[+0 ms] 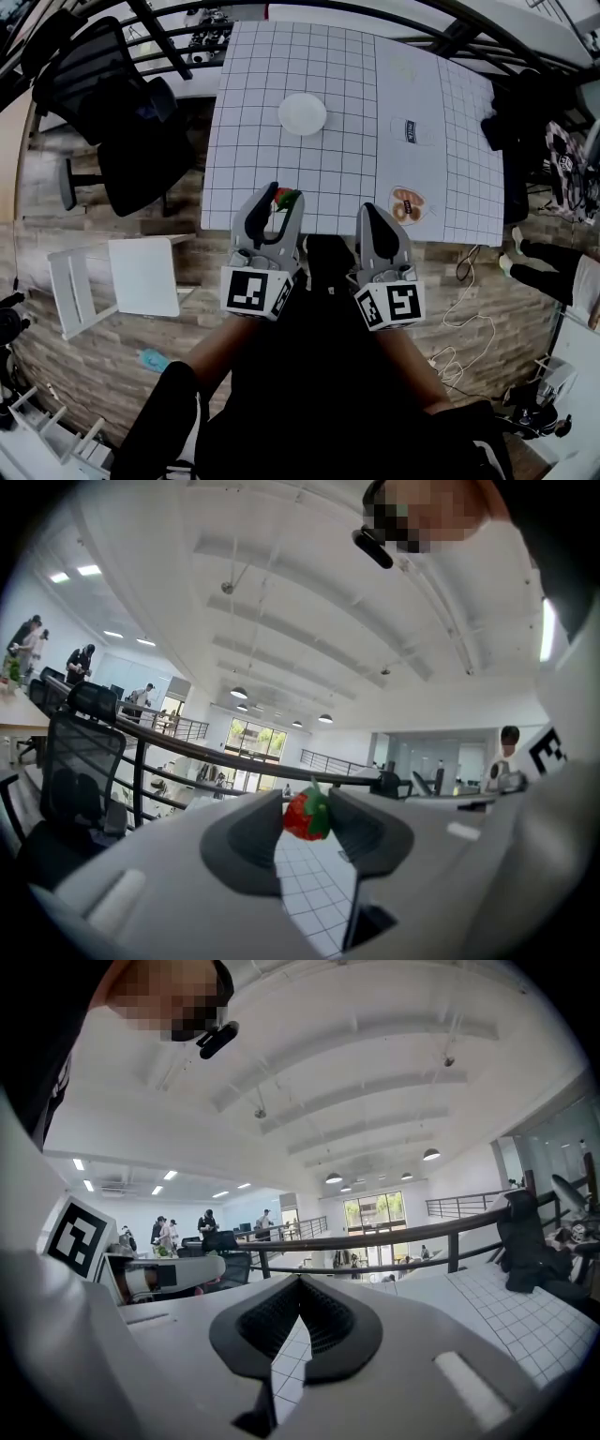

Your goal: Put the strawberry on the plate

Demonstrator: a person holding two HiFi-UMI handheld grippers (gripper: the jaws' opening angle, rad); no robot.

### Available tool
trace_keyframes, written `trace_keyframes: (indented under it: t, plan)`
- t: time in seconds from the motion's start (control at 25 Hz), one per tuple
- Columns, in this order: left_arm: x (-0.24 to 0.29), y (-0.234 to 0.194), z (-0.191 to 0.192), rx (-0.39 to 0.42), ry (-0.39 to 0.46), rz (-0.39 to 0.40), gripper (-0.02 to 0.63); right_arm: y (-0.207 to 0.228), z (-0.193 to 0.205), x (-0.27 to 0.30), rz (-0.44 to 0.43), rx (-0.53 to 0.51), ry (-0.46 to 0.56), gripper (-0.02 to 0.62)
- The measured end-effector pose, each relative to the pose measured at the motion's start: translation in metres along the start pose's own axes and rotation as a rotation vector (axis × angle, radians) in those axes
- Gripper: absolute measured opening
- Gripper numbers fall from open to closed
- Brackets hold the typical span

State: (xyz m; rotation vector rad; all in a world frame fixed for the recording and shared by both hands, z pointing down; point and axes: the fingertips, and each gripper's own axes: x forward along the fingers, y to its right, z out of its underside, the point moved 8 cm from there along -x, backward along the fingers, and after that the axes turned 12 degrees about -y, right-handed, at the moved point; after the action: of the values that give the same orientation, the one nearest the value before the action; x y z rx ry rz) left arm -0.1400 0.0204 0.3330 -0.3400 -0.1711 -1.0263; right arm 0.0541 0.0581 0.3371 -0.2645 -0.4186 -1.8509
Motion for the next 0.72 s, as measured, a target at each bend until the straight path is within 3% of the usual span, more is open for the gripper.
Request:
trace_keyframes:
  t: [0.4, 0.72]
  plan:
    - [0.039, -0.02, 0.018, -0.034, -0.026, -0.072, 0.155, 0.014, -0.009, 0.058, -0.094, -0.04, 0.011, -0.003]
    - [0.11, -0.029, 0.019, -0.013, -0.079, -0.079, 0.155, 0.05, -0.019, 0.108, -0.123, -0.032, -0.017, -0.003]
